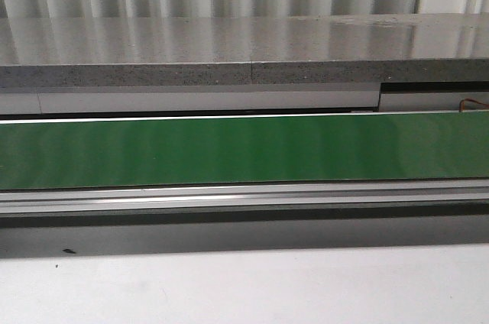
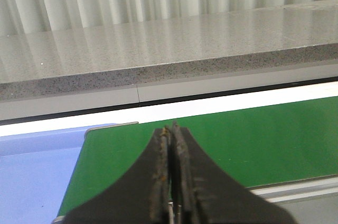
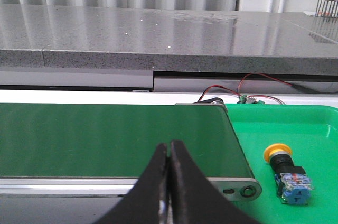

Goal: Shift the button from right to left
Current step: 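Lower the right gripper over the yellow button in the green tray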

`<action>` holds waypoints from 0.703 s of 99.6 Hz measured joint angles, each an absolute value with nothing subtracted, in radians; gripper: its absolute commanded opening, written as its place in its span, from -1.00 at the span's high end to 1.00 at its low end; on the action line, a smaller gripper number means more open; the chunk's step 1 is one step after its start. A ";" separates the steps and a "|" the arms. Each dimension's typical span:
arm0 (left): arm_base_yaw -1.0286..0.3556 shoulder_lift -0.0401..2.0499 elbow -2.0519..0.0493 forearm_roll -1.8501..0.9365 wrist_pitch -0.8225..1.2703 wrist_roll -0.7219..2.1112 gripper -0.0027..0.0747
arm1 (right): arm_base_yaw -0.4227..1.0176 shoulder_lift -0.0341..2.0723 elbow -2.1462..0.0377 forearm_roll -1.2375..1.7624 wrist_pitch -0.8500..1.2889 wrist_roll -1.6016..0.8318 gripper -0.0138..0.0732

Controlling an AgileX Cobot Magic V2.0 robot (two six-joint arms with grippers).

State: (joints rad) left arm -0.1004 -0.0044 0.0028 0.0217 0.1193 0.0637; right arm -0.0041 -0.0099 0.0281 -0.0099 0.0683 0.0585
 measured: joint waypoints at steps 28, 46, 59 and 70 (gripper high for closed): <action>-0.100 -0.004 0.003 0.022 0.119 0.064 0.99 | -0.004 -0.010 -0.019 -0.076 0.136 0.059 0.84; -0.100 -0.004 0.003 0.022 0.119 0.064 0.99 | -0.004 0.018 -0.188 -0.086 0.287 0.059 0.84; -0.100 -0.004 0.003 0.022 0.119 0.064 0.99 | -0.004 0.119 -0.310 -0.086 0.416 0.059 0.84; -0.100 -0.004 0.003 0.022 0.119 0.064 0.99 | -0.004 0.224 -0.389 -0.087 0.501 0.059 0.84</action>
State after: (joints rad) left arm -0.1004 -0.0044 0.0028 0.0217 0.1193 0.0637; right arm -0.0041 0.2243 -0.3895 -0.0866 0.5010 0.0585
